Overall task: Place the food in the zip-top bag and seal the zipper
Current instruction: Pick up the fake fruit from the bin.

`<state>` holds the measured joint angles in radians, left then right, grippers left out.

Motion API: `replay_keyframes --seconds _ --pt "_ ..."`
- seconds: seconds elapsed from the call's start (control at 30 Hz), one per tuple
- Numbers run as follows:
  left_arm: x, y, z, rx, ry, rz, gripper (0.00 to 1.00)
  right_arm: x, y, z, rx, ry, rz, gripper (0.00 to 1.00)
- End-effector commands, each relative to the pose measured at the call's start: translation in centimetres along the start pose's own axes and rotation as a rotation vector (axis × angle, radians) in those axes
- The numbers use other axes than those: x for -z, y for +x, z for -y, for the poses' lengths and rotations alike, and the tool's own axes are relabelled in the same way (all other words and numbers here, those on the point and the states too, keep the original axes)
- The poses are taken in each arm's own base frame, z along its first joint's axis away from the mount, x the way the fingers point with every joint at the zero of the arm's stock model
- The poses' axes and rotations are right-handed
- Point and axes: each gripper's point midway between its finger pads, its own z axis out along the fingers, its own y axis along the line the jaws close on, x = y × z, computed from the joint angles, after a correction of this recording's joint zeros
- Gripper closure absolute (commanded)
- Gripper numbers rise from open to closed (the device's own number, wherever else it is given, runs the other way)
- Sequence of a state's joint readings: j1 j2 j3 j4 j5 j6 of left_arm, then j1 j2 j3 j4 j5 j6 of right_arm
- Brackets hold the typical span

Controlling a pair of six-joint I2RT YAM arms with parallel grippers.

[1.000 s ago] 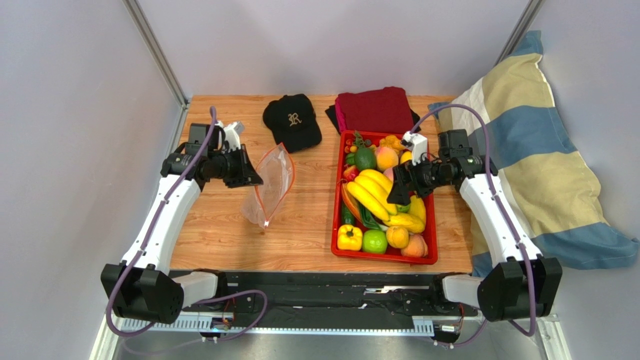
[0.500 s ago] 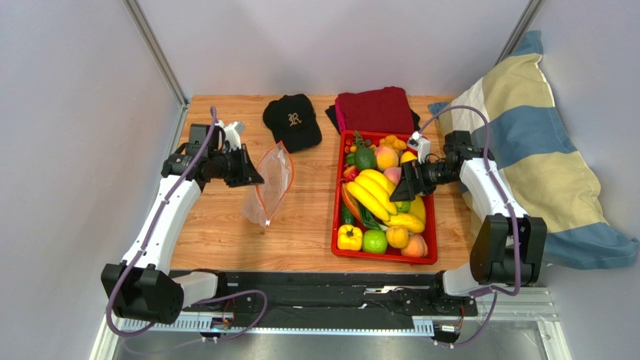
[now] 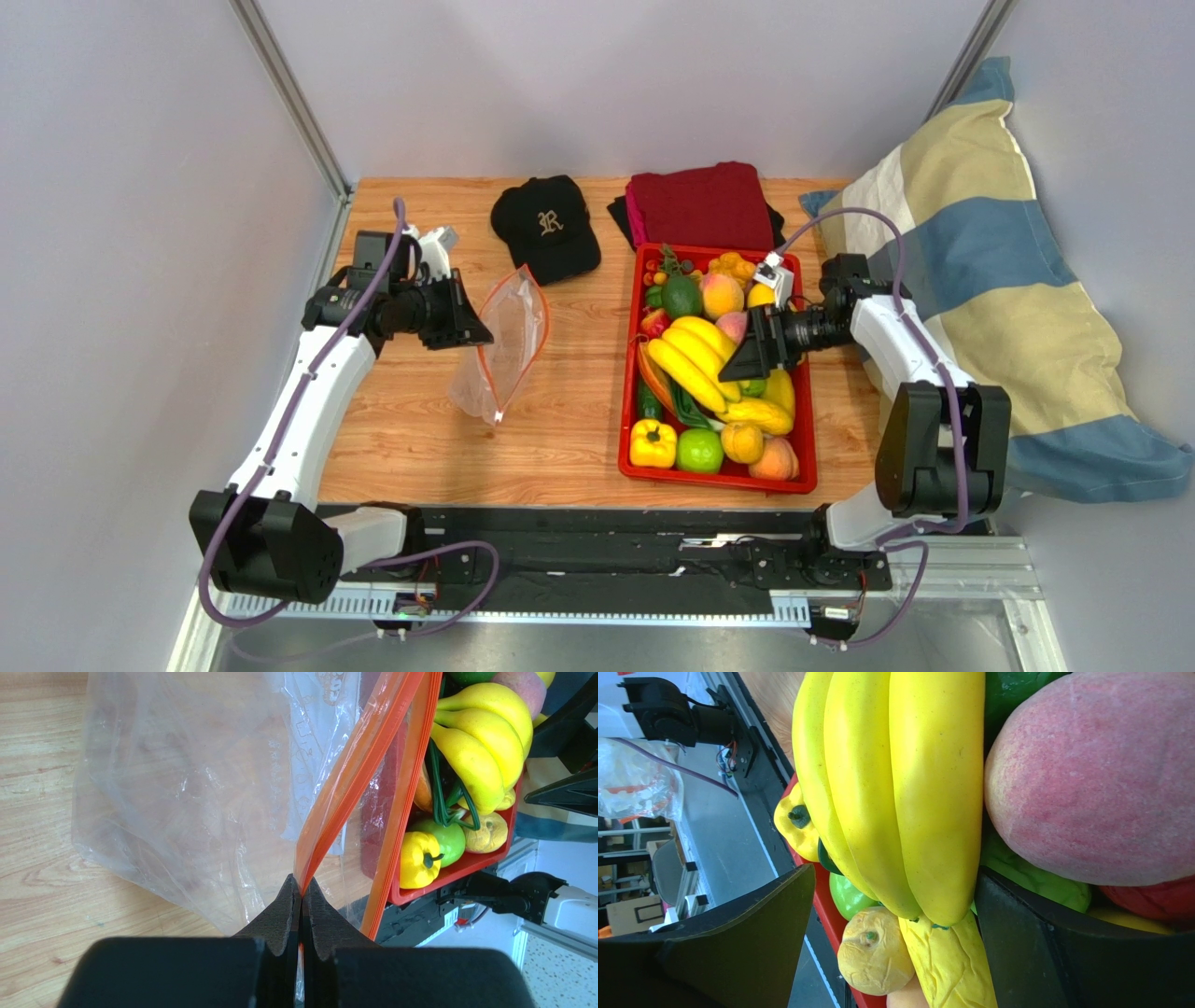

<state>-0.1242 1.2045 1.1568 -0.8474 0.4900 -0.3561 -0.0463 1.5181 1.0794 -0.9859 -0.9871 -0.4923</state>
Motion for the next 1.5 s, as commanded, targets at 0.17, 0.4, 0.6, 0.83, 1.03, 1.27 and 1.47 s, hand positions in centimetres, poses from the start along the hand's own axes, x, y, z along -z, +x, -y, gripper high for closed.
replay_keyframes --seconds 0.17,0.4,0.6,0.83,1.03,1.27,1.47 --pt "0.1 -0.2 0.4 -0.028 0.015 0.011 1.0 -0.9 -0.4 -1.3 -0.013 -0.102 0.045 0.26" --pt "0.1 -0.2 0.3 -0.031 0.014 0.012 1.0 -0.7 -0.7 -1.7 -0.023 -0.104 0.056 0.52" --pt "0.1 -0.2 0.4 -0.031 0.02 0.01 1.0 0.1 -1.4 -3.8 -0.021 -0.154 0.073 0.73" --pt "0.0 -0.1 0.5 -0.028 0.023 0.006 1.0 0.2 -2.0 -7.9 0.002 -0.256 0.067 1.0" --pt "0.3 0.0 0.5 -0.028 0.023 0.006 1.0 1.2 -4.0 -11.5 0.054 -0.32 0.108 1.0" --pt "0.6 0.2 0.7 -0.058 0.027 0.005 1.0 1.6 -7.3 -17.6 0.268 -0.335 0.126 1.0" --pt "0.8 0.7 1.3 -0.087 0.033 -0.003 1.0 -1.2 -8.9 -21.5 0.456 -0.313 0.071 1.0"
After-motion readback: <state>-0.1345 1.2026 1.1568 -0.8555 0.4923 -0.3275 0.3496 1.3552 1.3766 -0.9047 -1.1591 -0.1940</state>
